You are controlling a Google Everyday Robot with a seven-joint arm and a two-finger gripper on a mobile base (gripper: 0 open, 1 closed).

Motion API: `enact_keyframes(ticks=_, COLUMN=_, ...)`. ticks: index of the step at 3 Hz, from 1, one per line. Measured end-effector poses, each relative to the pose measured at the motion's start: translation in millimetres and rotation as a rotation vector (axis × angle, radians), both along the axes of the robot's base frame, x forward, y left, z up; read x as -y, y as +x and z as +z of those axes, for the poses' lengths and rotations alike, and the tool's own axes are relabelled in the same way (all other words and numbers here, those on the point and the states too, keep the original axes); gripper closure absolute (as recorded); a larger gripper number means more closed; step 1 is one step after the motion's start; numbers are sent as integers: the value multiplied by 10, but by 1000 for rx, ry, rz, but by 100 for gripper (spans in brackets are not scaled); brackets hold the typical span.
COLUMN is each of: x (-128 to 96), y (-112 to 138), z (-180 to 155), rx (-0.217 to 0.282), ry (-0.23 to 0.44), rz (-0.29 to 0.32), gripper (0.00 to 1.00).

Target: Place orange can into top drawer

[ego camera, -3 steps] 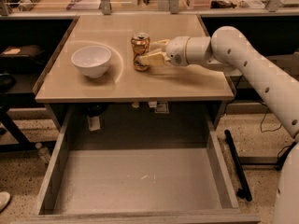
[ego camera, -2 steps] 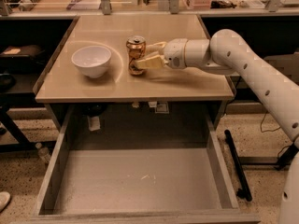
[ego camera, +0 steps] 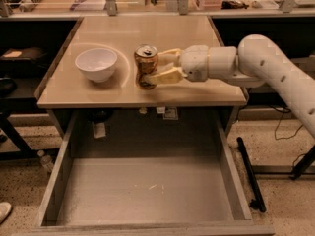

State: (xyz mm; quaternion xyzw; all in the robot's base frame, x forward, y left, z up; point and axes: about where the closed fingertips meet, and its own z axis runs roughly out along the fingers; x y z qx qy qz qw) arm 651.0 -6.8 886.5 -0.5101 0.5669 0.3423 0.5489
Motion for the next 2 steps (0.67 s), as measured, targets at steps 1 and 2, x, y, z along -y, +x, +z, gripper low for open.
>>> enact_keyframes(ticks=1, x=377, y=-444, z=86, rx=61, ry=-74, rz=-26, gripper=100)
enact_keyframes(ticks=2, x=823, y=-954, z=69, rx=121, ry=-210, rz=-96, gripper=100)
